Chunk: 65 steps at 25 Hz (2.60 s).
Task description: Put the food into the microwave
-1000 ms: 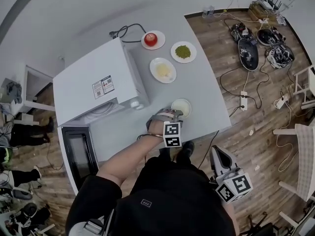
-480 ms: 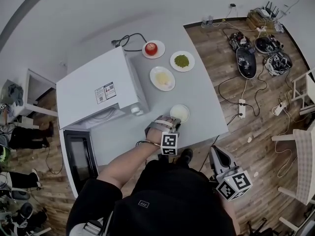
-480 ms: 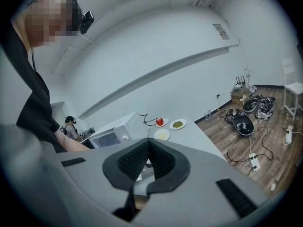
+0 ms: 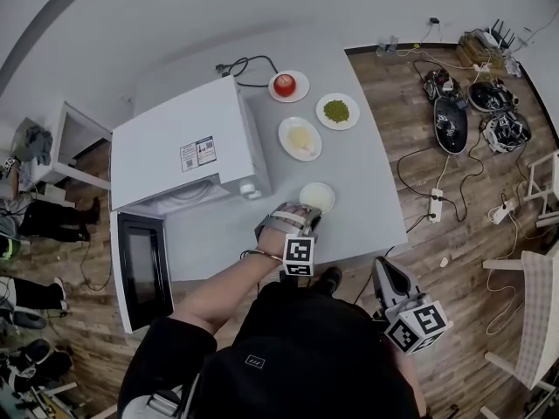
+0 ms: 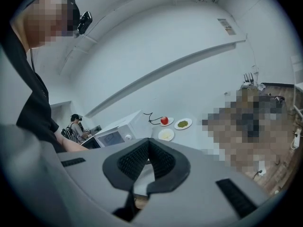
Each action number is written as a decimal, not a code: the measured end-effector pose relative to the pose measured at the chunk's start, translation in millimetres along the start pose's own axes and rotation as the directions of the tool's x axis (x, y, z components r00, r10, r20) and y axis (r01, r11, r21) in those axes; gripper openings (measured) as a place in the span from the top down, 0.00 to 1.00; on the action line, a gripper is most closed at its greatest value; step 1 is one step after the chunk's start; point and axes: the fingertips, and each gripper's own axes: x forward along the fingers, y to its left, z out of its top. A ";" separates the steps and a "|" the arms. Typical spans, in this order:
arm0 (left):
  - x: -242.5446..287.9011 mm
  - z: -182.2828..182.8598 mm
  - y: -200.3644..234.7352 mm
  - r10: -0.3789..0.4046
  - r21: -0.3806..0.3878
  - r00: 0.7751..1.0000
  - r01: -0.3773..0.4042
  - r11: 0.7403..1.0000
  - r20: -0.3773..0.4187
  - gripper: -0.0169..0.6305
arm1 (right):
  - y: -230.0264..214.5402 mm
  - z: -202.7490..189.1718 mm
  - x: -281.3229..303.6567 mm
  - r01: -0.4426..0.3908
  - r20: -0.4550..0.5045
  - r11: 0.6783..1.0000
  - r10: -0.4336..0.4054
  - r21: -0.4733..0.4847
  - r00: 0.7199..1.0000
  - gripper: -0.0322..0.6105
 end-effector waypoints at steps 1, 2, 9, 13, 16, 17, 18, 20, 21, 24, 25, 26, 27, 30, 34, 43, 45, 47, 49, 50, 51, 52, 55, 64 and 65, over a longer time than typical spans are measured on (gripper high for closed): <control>-3.4 0.0 4.6 0.017 -0.012 1.000 -0.017 1.000 -0.007 0.88 | -1.0 1.0 0.1 -0.010 -0.001 1.000 0.010 -0.003 1.000 0.93; -7.5 0.0 9.1 0.033 -0.023 0.999 -0.034 0.999 -0.014 0.88 | -1.6 1.8 0.4 -0.023 -0.003 1.000 0.023 -0.006 1.000 0.93; -47.7 -3.1 26.0 0.119 -0.111 0.990 -0.128 0.986 -0.079 0.88 | 6.0 2.1 11.2 -0.151 -0.035 0.987 0.150 -0.055 0.988 0.93; -67.7 -9.9 27.5 0.149 -0.146 0.981 -0.167 0.975 -0.125 0.88 | 21.0 -7.9 26.4 -0.262 -0.088 0.963 0.256 -0.060 0.963 0.93; -82.8 -19.5 26.5 0.169 -0.174 0.972 -0.197 0.965 -0.161 0.88 | 34.3 -13.9 36.8 -0.325 -0.125 0.943 0.315 -0.071 0.941 0.93; -88.9 -23.0 25.5 0.176 -0.181 0.970 -0.206 0.962 -0.170 0.88 | 38.4 -14.4 39.3 -0.338 -0.131 0.938 0.327 -0.075 0.936 0.93; -95.1 -27.1 24.9 0.183 -0.185 0.967 -0.216 0.959 -0.179 0.88 | 42.1 -14.1 42.1 -0.347 -0.136 0.934 0.335 -0.079 0.932 0.93; -107.0 -37.2 24.5 0.200 -0.190 0.960 -0.237 0.953 -0.197 0.88 | 49.7 -12.8 49.9 -0.362 -0.147 0.928 0.347 -0.089 0.926 0.93; -113.0 -43.1 24.0 0.207 -0.194 0.957 -0.247 0.949 -0.205 0.88 | 54.5 -12.8 54.5 -0.371 -0.156 0.924 0.354 -0.096 0.922 0.93; -131.3 -64.6 19.8 0.227 -0.215 0.946 -0.277 0.937 -0.231 0.88 | 74.7 -15.0 71.1 -0.401 -0.182 0.908 0.378 -0.117 0.908 0.93; -137.4 -73.0 17.6 0.230 -0.220 0.943 -0.284 0.933 -0.242 0.88 | 83.2 -15.5 77.4 -0.413 -0.187 0.903 0.388 -0.122 0.903 0.93; -143.4 -81.4 15.0 0.232 -0.223 0.939 -0.290 0.931 -0.253 0.88 | 92.1 -15.4 83.4 -0.424 -0.188 0.897 0.398 -0.128 0.898 0.93; -148.9 -89.6 12.1 0.232 -0.225 0.936 -0.294 0.929 -0.263 0.88 | 100.7 -14.7 89.0 -0.434 -0.189 0.891 0.406 -0.137 0.894 0.93; -162.1 -112.4 1.4 0.227 -0.244 0.931 -0.300 0.922 -0.287 0.88 | 120.9 -13.2 103.7 -0.451 -0.204 0.878 0.417 -0.163 0.886 0.93; -179.3 -137.9 -10.7 0.226 -0.271 0.923 -0.314 0.910 -0.310 0.88 | 143.8 -18.2 115.3 -0.473 -0.221 0.864 0.434 -0.171 0.873 0.93; -207.4 -197.0 -21.2 0.259 -0.287 0.892 -0.375 0.881 -0.370 0.88 | 179.5 -39.3 130.6 -0.477 -0.256 0.859 0.426 -0.188 0.868 0.93; -212.8 -212.9 -18.5 0.270 -0.289 0.884 -0.392 0.873 -0.382 0.88 | 185.3 -44.9 130.8 -0.469 -0.266 0.863 0.415 -0.189 0.870 0.93; -216.3 -229.9 -14.3 0.284 -0.294 0.873 -0.413 0.862 -0.396 0.88 | 189.6 -52.4 131.6 -0.456 -0.279 0.870 0.398 -0.187 0.874 0.93; -216.0 -246.3 -10.2 0.293 -0.296 0.864 -0.429 0.853 -0.410 0.88 | 191.8 -57.8 132.5 -0.438 -0.286 0.879 0.378 -0.188 0.881 0.93; -214.2 -253.9 -8.9 0.294 -0.294 0.861 -0.433 0.852 -0.416 0.88 | 192.5 -59.7 132.6 -0.429 -0.288 0.883 0.368 -0.189 0.884 0.93; -211.7 -261.3 -7.6 0.294 -0.291 0.858 -0.435 0.852 -0.421 0.88 | 193.2 -61.7 132.6 -0.420 -0.292 0.887 0.357 -0.191 0.887 0.93; -209.0 -269.0 -5.7 0.295 -0.290 0.855 -0.438 0.851 -0.427 0.88 | 194.3 -64.0 132.6 -0.411 -0.299 0.891 0.345 -0.193 0.890 0.93; -199.9 -293.2 1.1 0.293 -0.298 0.848 -0.447 0.843 -0.443 0.88 | 197.1 -70.7 131.8 -0.383 -0.320 0.900 0.307 -0.206 0.896 0.93; -164.0 -342.7 8.3 0.253 -0.331 0.856 -0.423 0.843 -0.450 0.88 | 170.8 -74.5 122.0 -0.210 -0.281 0.957 0.150 -0.199 0.948 0.93; -161.1 -345.9 11.3 0.253 -0.331 0.857 -0.423 0.844 -0.449 0.88 | 167.8 -73.3 121.1 -0.190 -0.274 0.962 0.132 -0.196 0.953 0.93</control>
